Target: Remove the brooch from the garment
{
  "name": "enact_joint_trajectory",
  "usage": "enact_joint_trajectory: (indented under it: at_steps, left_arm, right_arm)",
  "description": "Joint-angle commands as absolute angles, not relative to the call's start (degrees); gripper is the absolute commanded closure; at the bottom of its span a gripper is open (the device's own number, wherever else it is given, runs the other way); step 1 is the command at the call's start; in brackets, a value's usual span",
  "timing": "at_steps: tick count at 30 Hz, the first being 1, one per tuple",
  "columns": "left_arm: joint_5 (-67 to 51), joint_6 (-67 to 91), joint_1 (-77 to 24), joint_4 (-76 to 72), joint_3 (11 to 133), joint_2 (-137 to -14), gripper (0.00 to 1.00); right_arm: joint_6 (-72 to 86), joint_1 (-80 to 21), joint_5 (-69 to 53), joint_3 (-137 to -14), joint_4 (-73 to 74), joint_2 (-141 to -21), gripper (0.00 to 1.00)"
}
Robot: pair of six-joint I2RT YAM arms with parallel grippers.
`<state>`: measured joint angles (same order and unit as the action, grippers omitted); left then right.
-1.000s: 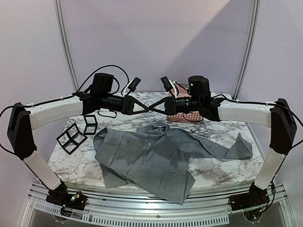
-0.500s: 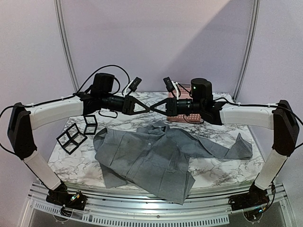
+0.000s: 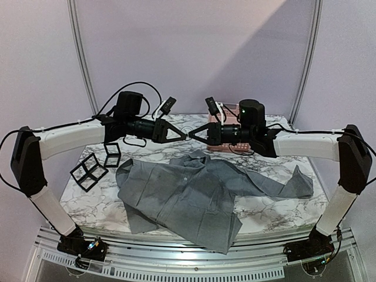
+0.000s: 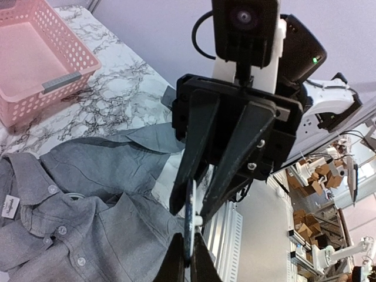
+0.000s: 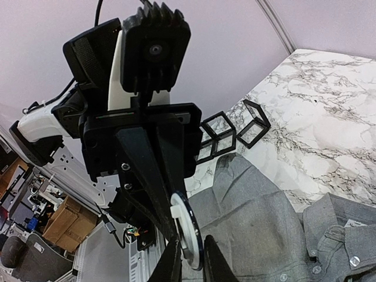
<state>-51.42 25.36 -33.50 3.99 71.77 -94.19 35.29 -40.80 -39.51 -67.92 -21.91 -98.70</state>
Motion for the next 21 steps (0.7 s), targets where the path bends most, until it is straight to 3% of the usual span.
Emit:
enact_joint_trajectory:
  at_steps: [1, 14, 21]
  left_arm:
    - [-51.51, 25.99, -32.43, 5.29, 72.86, -95.39, 1.00]
    - [-51.40, 25.67, -32.34, 5.51, 72.86, -95.72, 1.00]
    - [-44.21, 20.83, -32.39, 8.73, 72.48, -92.72, 1.00]
  right_arm:
    - [35.16, -39.44, -40.12, -66.84, -23.24, -96.68, 0.85]
    - [34.03, -39.42, -41.64, -64.86, -25.63, -93.60, 0.58]
    - [31.95, -39.32, -29.91, -62.27, -22.51, -89.87, 0.49]
